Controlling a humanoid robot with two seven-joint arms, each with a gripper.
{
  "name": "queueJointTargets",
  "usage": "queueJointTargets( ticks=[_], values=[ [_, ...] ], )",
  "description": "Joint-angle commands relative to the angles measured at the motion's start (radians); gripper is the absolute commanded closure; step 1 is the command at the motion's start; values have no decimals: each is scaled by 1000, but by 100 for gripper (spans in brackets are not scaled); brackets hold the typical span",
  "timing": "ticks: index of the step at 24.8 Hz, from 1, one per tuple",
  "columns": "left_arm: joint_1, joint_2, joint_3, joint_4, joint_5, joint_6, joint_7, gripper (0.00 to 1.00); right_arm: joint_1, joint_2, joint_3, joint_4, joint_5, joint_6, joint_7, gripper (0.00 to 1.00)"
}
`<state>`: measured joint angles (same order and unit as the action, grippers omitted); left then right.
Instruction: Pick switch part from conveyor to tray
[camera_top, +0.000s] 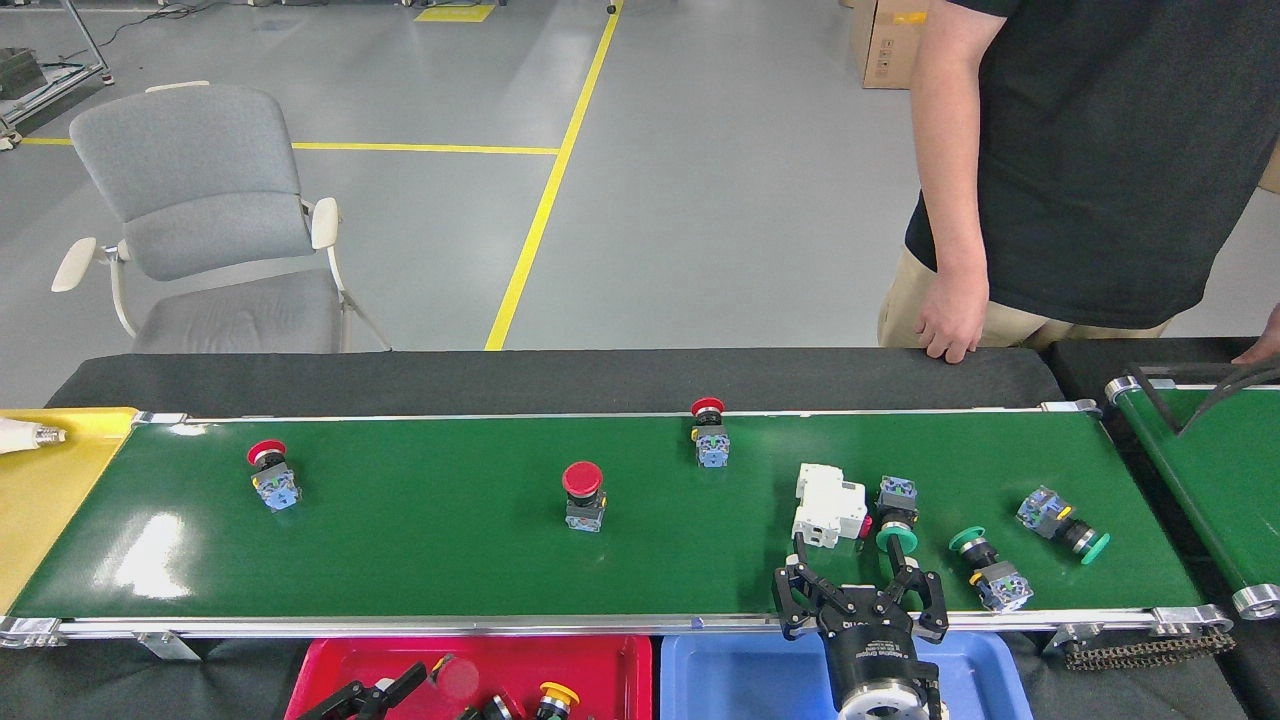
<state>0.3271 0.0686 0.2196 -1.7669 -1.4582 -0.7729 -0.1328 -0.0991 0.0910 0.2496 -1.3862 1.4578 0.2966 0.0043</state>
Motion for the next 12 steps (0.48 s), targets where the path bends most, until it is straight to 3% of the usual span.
queueJointTargets(
  ticks=[1, 5, 12],
  values=[
    [-2, -6, 43, -13, 5, 95, 5, 0, -50, 18, 4, 26, -1, 10, 0, 1],
    [-14, 0, 138, -9, 5, 405, 9, 0, -142, 29, 39, 128, -4, 21, 0, 1],
    [-11, 8, 172, 6, 15, 402, 27, 0, -241, 69, 66, 277, -2, 21, -6, 1]
  ],
)
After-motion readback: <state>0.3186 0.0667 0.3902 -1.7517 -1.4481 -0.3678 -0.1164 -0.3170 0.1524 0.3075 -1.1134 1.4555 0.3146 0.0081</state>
